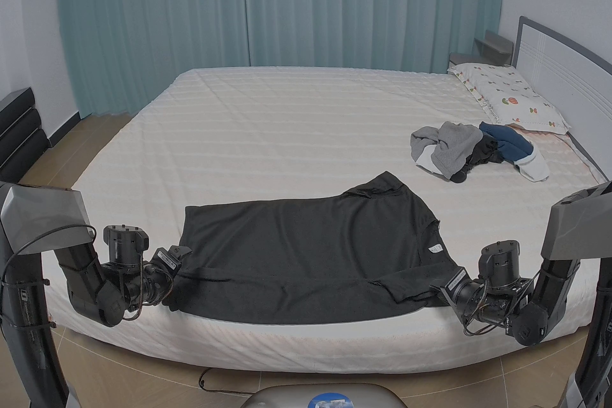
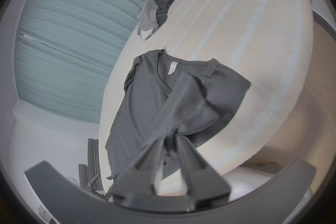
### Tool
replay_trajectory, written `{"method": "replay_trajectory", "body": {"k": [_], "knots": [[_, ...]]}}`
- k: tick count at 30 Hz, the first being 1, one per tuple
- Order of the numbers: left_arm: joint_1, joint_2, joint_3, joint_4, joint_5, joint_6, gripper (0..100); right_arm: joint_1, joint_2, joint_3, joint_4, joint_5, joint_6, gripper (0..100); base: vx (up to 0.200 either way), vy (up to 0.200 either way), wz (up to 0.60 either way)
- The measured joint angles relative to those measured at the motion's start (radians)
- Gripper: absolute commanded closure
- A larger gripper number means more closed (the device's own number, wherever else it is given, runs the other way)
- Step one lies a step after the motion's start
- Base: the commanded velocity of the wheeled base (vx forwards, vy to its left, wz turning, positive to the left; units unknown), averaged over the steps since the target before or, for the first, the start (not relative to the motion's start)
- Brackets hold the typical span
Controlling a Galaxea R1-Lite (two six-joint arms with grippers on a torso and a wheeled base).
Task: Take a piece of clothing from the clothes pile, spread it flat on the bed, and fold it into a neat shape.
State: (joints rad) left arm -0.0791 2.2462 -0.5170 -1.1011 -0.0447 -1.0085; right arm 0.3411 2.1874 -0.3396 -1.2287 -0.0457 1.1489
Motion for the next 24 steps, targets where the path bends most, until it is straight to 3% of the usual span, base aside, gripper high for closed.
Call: {"method": "replay_trajectory", "body": {"k": [10,24], "knots": [[-0.001,-0.003,0.003,0.000,0.000,0.000,0,-0.011,0.012,0.038,-0.028,0.009,-0.042,0,0.000,0.000,0.00],[0.007,-0.063,0.008,-0.003,0.000,0.001,0,-0.056,-0.154,0.032,-0.032,0.031,-0.074,0,0.000,0.000,0.00]]}}
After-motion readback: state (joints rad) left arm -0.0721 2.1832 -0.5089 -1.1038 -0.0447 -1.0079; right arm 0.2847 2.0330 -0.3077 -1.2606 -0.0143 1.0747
